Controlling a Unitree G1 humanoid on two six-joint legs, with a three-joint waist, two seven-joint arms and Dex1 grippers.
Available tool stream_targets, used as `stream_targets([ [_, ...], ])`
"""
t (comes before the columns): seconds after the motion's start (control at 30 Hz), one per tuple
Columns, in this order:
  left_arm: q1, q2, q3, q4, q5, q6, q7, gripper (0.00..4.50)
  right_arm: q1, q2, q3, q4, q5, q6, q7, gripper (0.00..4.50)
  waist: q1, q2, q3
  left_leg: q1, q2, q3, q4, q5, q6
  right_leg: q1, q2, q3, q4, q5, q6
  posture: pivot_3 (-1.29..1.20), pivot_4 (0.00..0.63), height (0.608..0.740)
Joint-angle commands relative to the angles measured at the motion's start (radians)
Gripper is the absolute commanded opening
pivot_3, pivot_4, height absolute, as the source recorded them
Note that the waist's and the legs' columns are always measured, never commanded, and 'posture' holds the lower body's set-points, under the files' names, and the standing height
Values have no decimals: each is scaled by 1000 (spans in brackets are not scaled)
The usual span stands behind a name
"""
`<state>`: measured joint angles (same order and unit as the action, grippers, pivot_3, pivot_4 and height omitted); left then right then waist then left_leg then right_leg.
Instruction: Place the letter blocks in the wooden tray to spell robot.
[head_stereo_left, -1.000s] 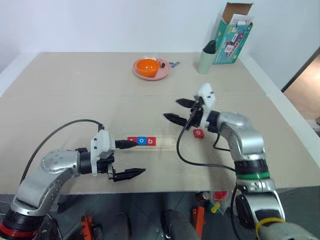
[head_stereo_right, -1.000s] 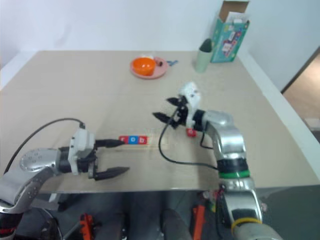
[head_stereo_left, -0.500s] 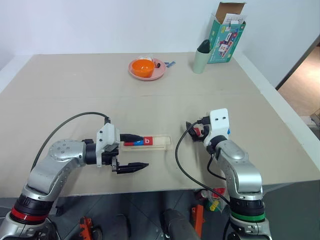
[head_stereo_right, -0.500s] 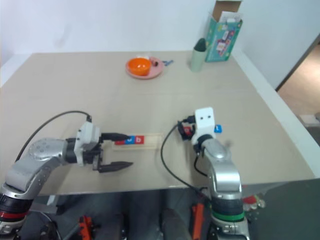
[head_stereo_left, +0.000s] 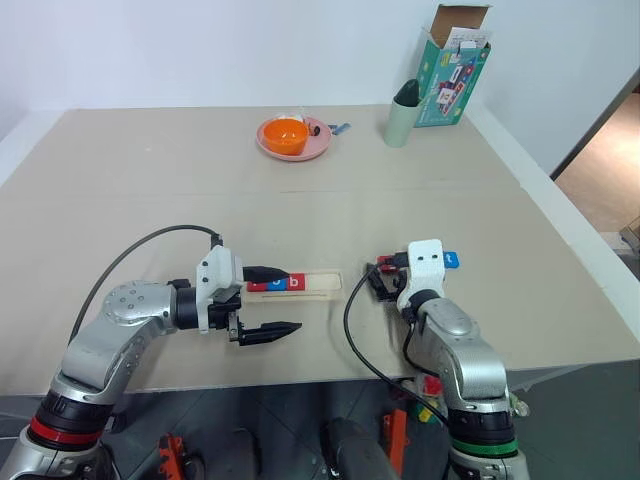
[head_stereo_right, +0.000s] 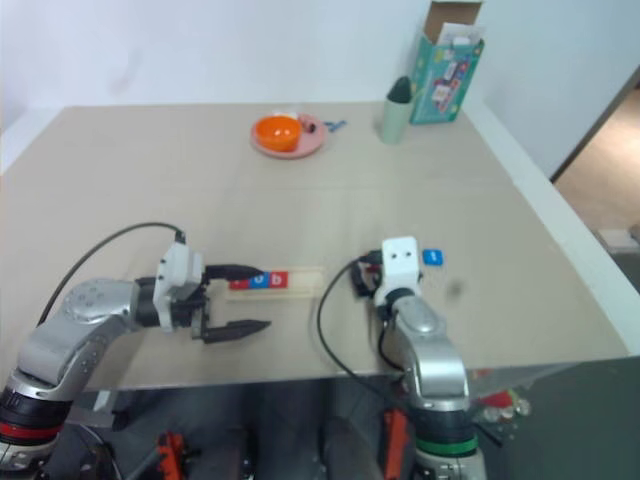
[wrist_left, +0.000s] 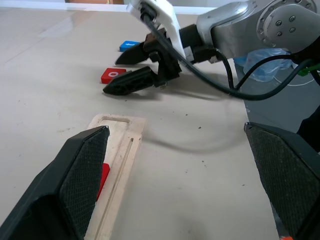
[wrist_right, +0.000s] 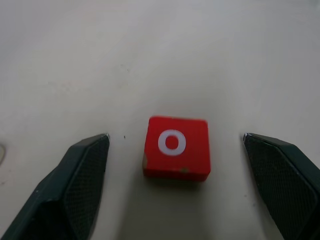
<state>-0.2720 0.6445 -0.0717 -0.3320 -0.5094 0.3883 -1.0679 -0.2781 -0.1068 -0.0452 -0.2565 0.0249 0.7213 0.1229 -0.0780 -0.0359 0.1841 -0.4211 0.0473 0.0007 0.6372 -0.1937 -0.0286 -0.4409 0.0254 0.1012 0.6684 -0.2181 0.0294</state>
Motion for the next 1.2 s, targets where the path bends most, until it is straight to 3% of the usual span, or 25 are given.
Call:
stream_targets([
  [0.03,-5,-2,6,-24,3,-20,5,4500,-18,7,-15,21,15,-15,-13,3922,0,0,0,0,0,0,0,0,0,0,0,0,0,0,0,0,150,740],
  [0.3,-2,-6,4,-20,12,-23,11,4500,16,4,-1,-1,9,8,-35,1256,0,-1,-1,0,0,0,0,0,0,1,0,0,0,0,0,0,150,740],
  [0.7,6,6,6,-9,22,-32,-1,4500,161,-65,71,-287,25,170,11,1226,1,-1,-1,0,0,-1,0,0,0,1,0,-1,-1,-1,-1,0,150,740],
  [0.9,-3,0,0,-1,31,-37,-4,4500,140,-42,69,-254,36,172,2,1226,0,-1,-1,1,0,0,0,0,0,1,0,0,-1,-1,-1,0,150,740],
  [0.97,-6,-2,-1,1,33,-39,-6,4500,130,-36,66,-248,40,172,4,2266,0,-1,-1,1,0,0,0,0,0,1,0,0,-1,-1,-1,0,150,740],
  [1.03,-6,-4,-3,1,35,-44,-8,4500,125,-44,71,-245,38,162,10,2860,0,-1,-1,1,0,0,0,0,0,1,0,0,-1,-1,-1,0,150,740],
  [1.07,-6,-5,-4,1,37,-48,-10,4500,123,-50,72,-246,36,157,13,3407,0,-1,-1,1,0,0,0,0,0,1,0,0,-1,-1,-1,0,150,740],
  [1.2,-8,-10,-11,0,43,-61,-13,4500,99,-104,35,-273,69,174,70,4450,0,-1,-1,0,0,0,0,0,0,1,0,0,-1,-1,-1,0,150,740],
])
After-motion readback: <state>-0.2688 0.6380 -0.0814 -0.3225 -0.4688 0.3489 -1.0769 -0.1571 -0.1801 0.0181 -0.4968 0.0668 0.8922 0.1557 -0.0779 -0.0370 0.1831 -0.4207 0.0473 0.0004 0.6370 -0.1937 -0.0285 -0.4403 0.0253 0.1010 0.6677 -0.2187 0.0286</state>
